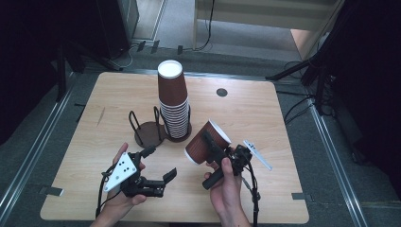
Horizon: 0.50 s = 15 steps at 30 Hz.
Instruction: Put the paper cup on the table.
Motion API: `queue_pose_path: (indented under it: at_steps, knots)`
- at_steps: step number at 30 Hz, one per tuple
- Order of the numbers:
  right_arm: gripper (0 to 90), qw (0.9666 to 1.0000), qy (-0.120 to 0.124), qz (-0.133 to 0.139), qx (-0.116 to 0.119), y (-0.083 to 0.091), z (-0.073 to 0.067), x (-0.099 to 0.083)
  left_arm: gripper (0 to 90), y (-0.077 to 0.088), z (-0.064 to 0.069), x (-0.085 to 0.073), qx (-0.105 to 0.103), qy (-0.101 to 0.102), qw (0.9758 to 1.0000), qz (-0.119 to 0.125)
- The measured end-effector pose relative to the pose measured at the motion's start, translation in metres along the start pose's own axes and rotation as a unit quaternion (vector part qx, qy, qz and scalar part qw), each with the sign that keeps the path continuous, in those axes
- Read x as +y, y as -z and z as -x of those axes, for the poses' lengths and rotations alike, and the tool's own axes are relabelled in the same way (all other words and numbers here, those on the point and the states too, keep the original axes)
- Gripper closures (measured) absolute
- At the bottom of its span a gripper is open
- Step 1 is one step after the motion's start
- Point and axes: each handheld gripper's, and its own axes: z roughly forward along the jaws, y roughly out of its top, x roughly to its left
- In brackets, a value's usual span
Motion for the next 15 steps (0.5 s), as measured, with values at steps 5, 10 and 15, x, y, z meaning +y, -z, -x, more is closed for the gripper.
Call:
queue_pose_path:
  at_steps: [5, 10, 15]
  knots:
    - [10.2, 0.9998, 0.017, 0.001, -0.002, 0.004, 0.008, 0.004, 0.0, 0.003, -0.005, -0.002, 0.007, 0.004, 1.0000, -0.004]
    - [10.2, 0.9985, 0.054, -0.002, -0.010, 0.008, 0.012, 0.011, 0.0, 0.007, -0.012, -0.004, 0.019, 0.012, 0.9997, -0.008]
    - [10.2, 0.9965, 0.081, 0.011, -0.021, 0.012, 0.020, 0.019, 0.0, 0.013, -0.024, -0.006, 0.036, 0.025, 0.9990, -0.009]
